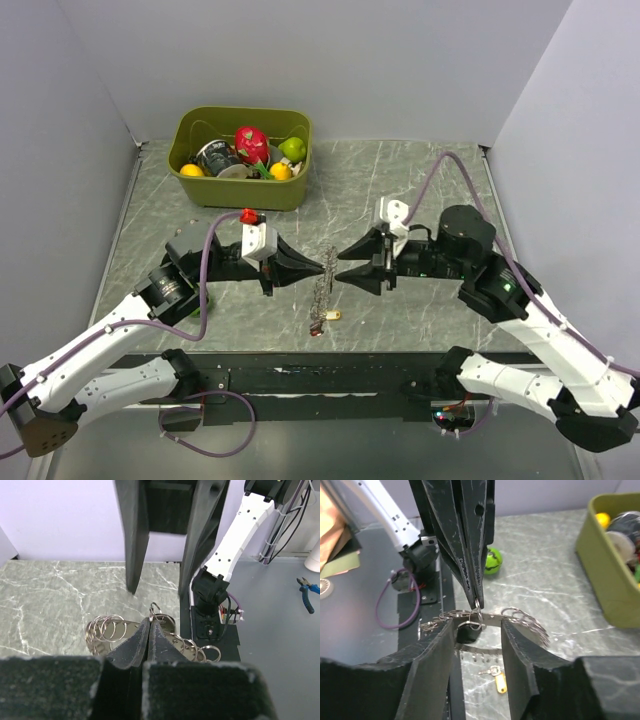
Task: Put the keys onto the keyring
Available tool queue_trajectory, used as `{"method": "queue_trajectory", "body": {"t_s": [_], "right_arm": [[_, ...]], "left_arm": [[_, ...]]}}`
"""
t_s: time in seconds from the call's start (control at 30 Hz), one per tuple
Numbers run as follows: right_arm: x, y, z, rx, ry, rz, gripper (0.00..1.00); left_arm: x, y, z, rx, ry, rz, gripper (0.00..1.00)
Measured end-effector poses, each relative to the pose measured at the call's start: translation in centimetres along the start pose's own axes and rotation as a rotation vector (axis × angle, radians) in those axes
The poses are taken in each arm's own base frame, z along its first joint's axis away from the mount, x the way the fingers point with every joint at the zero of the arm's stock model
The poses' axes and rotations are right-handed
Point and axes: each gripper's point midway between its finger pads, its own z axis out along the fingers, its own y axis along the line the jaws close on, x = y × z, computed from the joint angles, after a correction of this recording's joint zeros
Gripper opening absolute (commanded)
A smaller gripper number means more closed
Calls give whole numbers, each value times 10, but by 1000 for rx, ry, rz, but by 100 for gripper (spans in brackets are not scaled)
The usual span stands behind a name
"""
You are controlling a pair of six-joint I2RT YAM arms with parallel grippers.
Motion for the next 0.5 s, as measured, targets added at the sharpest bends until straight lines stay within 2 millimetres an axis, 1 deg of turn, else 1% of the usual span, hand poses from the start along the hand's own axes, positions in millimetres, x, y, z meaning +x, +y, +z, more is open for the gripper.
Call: {"method": "queue_trajectory", "body": {"t_s": [0.1,0.17,0.2,0.23,0.33,0.4,0.5], "right_arm": [[8,-1,8,-20,25,24,48],[13,-1,11,-29,37,38,35],[14,-1,11,-32,39,41,30],[15,0,12,-33,42,46,21],[14,1,12,-42,40,49,6],[14,1,12,-43,40,49,0],[15,1,12,-42,41,48,0]], "left_arm": [[-2,0,0,1,-9,3,1],[-3,0,0,1,-12,5,1],[-3,0,0,1,-12,5,1],[-3,0,0,1,-12,5,1],[-3,0,0,1,-12,5,1],[-3,0,0,2,-12,5,1],[-3,0,0,1,-12,6,1]]}}
